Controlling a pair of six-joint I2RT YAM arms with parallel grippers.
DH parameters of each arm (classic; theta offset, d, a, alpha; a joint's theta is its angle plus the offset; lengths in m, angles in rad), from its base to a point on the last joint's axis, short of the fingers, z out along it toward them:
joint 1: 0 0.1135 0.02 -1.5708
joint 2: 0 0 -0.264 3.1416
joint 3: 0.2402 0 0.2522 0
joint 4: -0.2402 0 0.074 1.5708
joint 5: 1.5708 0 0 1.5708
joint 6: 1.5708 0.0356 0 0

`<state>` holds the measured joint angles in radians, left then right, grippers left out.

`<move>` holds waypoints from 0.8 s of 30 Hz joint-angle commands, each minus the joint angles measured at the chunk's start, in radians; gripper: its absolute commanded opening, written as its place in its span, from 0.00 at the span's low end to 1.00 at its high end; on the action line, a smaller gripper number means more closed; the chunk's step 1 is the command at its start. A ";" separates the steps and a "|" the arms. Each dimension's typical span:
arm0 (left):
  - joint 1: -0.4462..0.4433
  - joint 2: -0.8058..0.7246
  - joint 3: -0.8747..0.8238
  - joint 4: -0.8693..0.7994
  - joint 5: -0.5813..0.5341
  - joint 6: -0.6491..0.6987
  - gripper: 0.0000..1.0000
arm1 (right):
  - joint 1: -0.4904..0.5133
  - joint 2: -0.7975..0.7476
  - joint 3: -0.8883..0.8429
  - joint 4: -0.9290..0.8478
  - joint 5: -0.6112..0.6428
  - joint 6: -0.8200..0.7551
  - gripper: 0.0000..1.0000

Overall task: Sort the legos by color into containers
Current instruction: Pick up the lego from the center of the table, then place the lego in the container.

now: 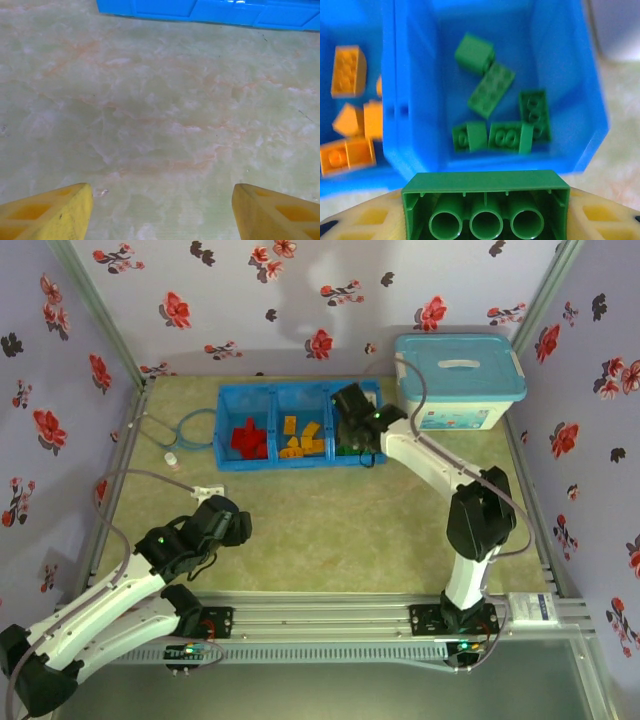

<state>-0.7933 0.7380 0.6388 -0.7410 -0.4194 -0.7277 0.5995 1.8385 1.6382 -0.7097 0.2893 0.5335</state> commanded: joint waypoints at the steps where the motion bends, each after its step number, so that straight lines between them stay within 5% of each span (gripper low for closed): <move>1: 0.009 -0.018 0.030 0.002 -0.048 0.029 0.73 | -0.047 0.122 0.103 -0.067 -0.031 -0.067 0.50; 8: 0.012 -0.025 0.033 0.011 -0.064 0.045 0.73 | -0.084 0.314 0.380 -0.142 -0.040 -0.110 0.55; 10: 0.015 -0.023 0.042 0.016 -0.067 0.051 0.73 | -0.084 0.350 0.468 -0.188 -0.024 -0.121 0.84; 13: 0.019 -0.020 0.054 0.027 -0.071 0.064 0.73 | -0.078 0.346 0.531 -0.235 0.020 -0.115 0.94; 24: 0.045 0.023 0.104 0.095 -0.144 0.155 0.82 | -0.041 -0.051 0.122 -0.059 0.103 -0.125 0.97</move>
<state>-0.7586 0.7506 0.6983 -0.6838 -0.4911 -0.6254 0.5556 1.8942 1.8465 -0.8276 0.3325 0.4255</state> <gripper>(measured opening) 0.812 0.966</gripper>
